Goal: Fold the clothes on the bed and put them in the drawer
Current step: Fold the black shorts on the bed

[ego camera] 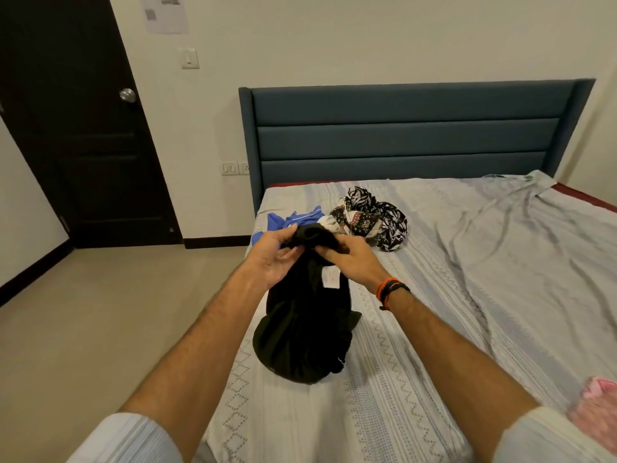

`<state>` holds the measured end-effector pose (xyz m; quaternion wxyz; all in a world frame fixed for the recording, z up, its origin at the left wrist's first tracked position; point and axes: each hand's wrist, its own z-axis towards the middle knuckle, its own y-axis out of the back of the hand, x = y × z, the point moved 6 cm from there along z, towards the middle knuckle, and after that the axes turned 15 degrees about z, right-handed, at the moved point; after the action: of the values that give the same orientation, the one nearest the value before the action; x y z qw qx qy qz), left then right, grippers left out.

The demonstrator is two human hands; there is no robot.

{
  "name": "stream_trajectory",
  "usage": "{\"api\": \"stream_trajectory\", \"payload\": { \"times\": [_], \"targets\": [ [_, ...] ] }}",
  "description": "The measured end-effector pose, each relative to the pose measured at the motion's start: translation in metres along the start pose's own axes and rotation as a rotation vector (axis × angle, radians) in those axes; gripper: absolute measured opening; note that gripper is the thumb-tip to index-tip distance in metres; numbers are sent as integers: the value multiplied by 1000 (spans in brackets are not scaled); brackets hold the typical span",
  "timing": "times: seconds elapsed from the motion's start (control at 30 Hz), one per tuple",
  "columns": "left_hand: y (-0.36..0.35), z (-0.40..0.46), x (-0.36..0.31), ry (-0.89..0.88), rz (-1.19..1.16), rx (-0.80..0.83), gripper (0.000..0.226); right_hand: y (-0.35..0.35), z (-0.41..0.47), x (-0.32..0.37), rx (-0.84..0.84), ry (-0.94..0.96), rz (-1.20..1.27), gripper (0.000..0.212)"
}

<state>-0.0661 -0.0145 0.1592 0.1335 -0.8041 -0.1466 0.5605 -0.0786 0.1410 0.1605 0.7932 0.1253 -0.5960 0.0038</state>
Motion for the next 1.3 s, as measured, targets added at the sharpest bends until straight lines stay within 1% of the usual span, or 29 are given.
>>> {"api": "stream_trajectory", "payload": {
  "times": [0.07,0.13,0.2,0.23,0.3,0.33,0.4,0.5,0.53,0.57,0.63,0.67,0.7,0.77,0.83,0.87,0.9,0.97,1.0,1.03,1.1,1.17,1.23,1.3],
  "targets": [
    [8,1,-1,26,185,-59,38,6,7,-2,-112,-4,89,25],
    [20,1,-6,7,486,-173,52,8,11,1,-121,-31,153,24],
    [28,1,-18,-138,746,-265,52,5,16,4,-54,-46,195,23],
    [28,2,-26,-238,816,-261,53,3,18,8,-3,-50,203,23],
    [19,-2,-37,-383,885,-149,58,-2,19,13,104,-60,180,20],
    [11,-5,-41,-407,911,-81,61,-5,20,15,158,-69,151,18],
    [-2,-7,-43,-369,985,3,71,-10,19,20,264,-80,57,16],
    [-16,-7,-42,-282,1115,44,88,-17,12,29,413,-93,-107,26],
    [-18,-8,-41,-267,1151,65,89,-18,10,30,446,-98,-156,26],
    [-19,-8,-41,-262,1196,90,86,-18,8,30,468,-104,-191,26],
    [-20,-12,-44,-287,1320,123,73,-15,8,27,470,-117,-199,22],
    [-17,-11,-47,-314,1384,90,63,-13,9,24,452,-124,-176,22],
    [-14,-11,-51,-353,1448,4,53,-10,9,23,425,-132,-137,24],
    [-6,-15,-62,-464,1531,-244,42,-4,7,17,372,-161,7,34],
    [-6,-25,-70,-580,1503,-410,35,-2,2,7,324,-199,129,43],
    [-7,-30,-73,-646,1451,-461,31,-2,-2,0,303,-215,115,43],
    [-7,-35,-76,-700,1374,-500,26,-3,-5,-9,285,-224,14,42],
    [-5,-41,-82,-745,1140,-523,19,-8,-11,-30,302,-233,-303,33],
    [-3,-43,-83,-742,1016,-515,16,-11,-15,-40,310,-249,-415,28],
    [-1,-43,-84,-730,918,-507,14,-13,-19,-50,296,-276,-451,23],
    [4,-44,-86,-709,793,-488,12,-15,-26,-66,215,-344,-375,26],
    [11,-42,-86,-688,689,-461,16,-20,-32,-77,157,-452,-199,29],
    [19,-42,-85,-662,587,-436,20,-29,-36,-83,104,-551,53,30],
    [26,-41,-83,-637,522,-431,20,-32,-34,-84,-33,-596,362,26]
  ]
}}
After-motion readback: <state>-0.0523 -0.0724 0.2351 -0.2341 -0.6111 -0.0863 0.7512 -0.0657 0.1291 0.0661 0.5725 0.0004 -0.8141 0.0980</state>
